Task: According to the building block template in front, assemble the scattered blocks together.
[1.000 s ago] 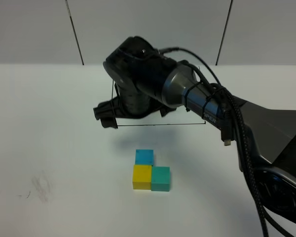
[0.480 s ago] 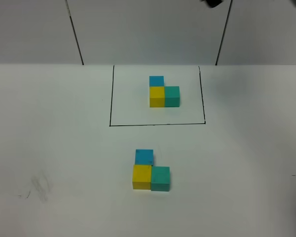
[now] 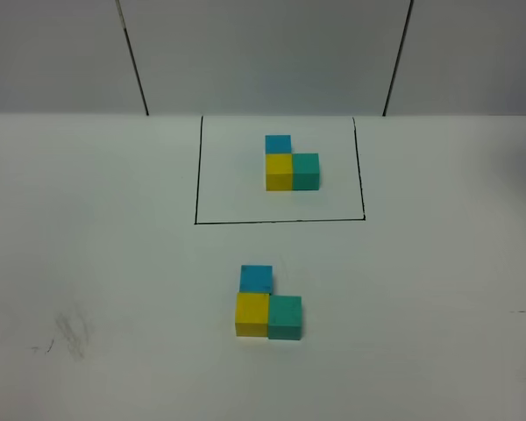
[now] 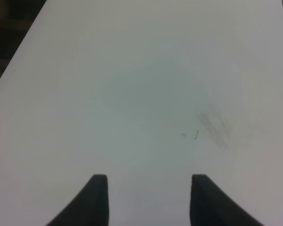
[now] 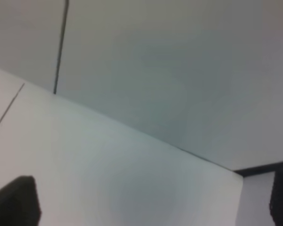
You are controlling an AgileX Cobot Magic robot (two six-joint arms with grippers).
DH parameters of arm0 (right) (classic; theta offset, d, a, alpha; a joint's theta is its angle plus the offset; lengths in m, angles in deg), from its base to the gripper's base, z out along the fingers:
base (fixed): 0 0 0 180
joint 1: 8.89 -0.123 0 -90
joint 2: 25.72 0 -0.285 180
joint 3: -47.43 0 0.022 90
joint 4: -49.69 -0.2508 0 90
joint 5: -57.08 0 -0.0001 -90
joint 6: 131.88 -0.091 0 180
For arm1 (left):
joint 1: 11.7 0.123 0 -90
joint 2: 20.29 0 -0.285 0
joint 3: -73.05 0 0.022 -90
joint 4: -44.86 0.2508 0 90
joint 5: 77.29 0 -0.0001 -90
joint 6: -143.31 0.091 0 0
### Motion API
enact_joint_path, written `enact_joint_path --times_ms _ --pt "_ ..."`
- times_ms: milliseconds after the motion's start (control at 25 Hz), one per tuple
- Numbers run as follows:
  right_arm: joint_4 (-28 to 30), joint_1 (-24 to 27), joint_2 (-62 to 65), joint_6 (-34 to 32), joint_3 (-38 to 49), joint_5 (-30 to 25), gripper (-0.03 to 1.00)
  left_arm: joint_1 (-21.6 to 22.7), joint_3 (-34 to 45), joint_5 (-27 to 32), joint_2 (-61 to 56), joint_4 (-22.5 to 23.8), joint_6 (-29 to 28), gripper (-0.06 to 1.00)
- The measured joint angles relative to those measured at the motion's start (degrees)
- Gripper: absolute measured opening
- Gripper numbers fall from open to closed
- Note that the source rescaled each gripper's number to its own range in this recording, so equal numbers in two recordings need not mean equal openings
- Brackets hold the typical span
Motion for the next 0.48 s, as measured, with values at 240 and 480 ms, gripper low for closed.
enact_joint_path --times_ms 240,480 --pt "5.2 1.3 14.6 -0.4 18.9 -0.2 0.88 0.0 0.0 0.0 0.0 0.0 0.0 0.00" --pt "5.4 1.3 32.2 -1.2 34.4 -0.3 0.84 0.0 0.0 0.0 0.0 0.0 0.0 0.00"
